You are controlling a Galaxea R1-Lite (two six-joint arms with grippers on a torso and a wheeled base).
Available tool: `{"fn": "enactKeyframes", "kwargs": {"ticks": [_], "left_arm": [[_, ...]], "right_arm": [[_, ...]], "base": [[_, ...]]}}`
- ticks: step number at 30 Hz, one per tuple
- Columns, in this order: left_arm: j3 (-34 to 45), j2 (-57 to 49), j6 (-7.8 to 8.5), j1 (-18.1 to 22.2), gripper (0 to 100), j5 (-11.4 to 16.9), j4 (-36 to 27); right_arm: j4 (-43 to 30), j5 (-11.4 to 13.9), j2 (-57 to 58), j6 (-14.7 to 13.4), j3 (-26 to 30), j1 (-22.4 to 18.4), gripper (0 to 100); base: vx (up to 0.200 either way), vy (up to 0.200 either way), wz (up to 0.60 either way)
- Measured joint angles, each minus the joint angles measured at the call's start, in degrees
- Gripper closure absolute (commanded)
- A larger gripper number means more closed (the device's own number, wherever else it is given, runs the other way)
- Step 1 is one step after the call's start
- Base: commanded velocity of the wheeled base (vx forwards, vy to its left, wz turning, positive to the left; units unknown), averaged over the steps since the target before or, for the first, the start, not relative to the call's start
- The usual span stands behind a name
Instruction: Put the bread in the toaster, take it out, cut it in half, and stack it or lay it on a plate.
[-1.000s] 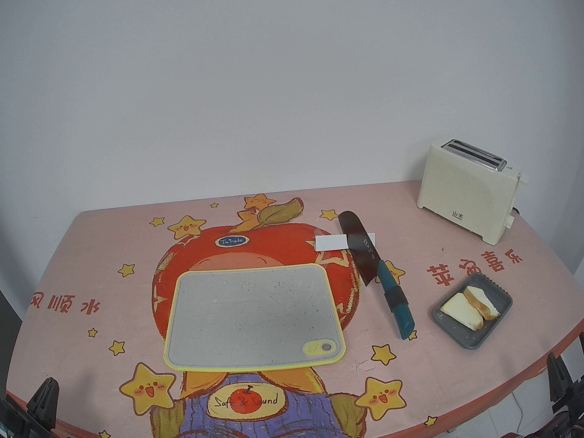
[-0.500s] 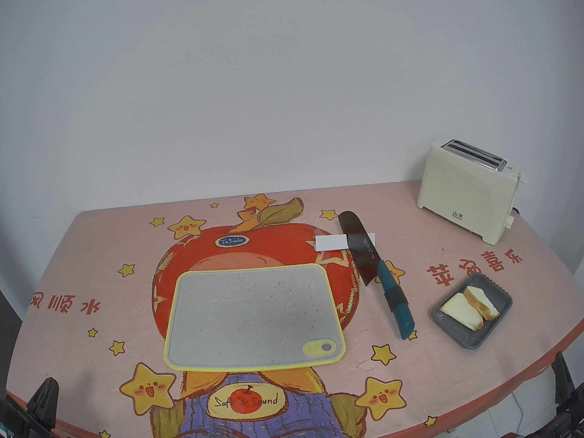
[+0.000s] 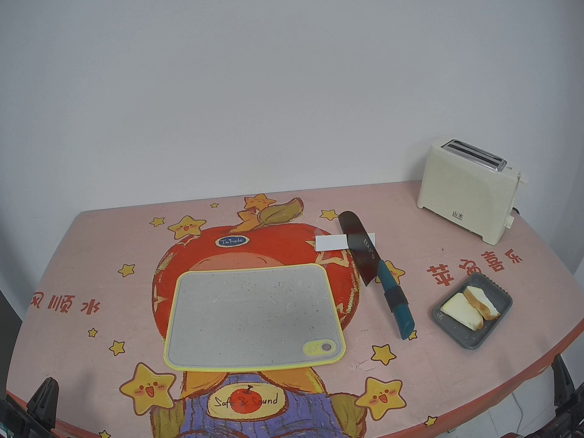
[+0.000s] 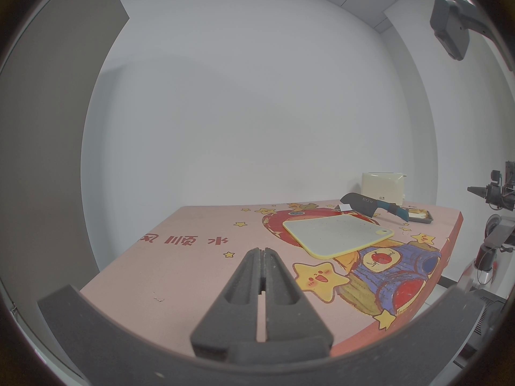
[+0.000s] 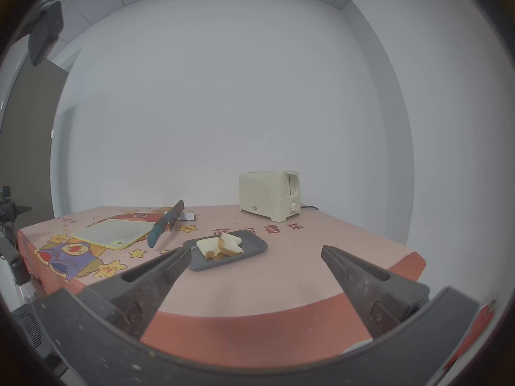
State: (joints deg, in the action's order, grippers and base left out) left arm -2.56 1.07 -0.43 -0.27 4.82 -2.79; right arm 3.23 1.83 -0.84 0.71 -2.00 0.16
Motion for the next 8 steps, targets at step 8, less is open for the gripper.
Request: {"fn": "enactKeyframes", "kwargs": {"ticks": [8], "left_arm": [[0.0,0.0,0.00,0.0,100,0.0,0.0]], "right_arm": [[-3.9,0.8,0.0,1.7,0.9,0.0,0]], "base": [[0.000,0.000,0.00]]}}
